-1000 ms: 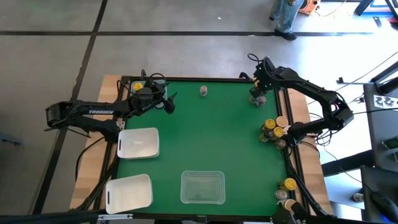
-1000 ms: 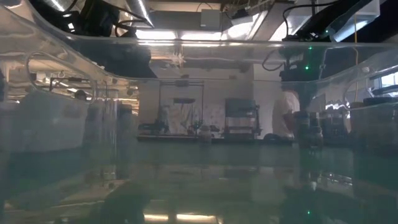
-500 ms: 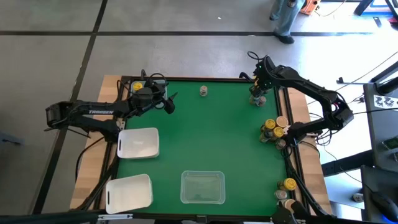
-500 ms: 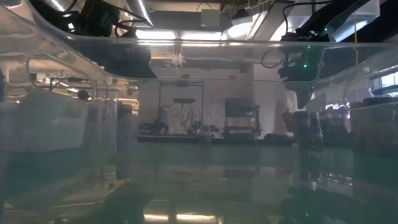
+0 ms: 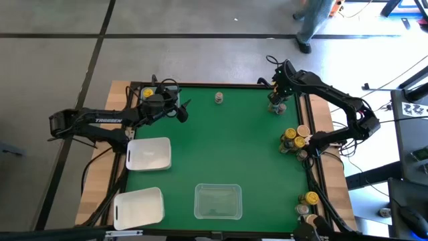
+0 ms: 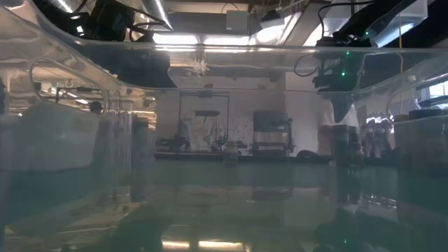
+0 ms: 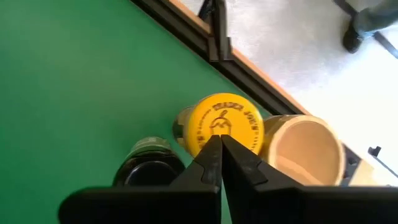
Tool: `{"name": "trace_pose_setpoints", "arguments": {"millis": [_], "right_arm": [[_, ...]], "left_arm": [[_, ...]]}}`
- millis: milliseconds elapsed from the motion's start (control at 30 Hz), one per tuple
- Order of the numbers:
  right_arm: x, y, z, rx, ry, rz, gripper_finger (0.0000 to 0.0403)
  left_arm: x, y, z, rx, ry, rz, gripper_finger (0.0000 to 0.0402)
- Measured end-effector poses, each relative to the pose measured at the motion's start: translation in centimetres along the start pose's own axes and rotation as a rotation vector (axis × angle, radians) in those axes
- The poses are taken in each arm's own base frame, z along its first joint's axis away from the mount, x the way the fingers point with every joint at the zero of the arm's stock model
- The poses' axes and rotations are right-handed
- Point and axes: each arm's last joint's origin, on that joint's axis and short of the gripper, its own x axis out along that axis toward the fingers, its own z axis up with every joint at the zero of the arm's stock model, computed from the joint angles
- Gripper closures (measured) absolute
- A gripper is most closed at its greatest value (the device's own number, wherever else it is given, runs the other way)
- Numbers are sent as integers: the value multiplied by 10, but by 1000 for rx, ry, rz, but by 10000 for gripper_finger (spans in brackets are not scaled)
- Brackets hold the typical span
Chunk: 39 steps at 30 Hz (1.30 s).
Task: Sort spices by type
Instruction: Put the yellow spice bottle into the top transparent bin
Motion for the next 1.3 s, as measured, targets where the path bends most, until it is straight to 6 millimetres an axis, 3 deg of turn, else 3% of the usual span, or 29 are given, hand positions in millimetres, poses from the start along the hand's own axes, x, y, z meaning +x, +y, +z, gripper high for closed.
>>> {"name": "trace_pose_setpoints", "arguments": {"millis": [367, 900, 1200, 1300], "right_arm": [[12, 0, -4, 9, -11, -27, 395], [12, 6, 5, 9, -109, 147, 395], [11, 5, 12, 1, -183, 136, 395], [11, 4, 14, 69, -200, 108, 394]], "left_arm": [[0, 0, 0, 6, 0, 0, 95], [0, 0, 0, 6, 0, 0, 95], [0, 0, 0, 7, 0, 0, 95], [0, 0, 0, 7, 0, 0, 95]]}}
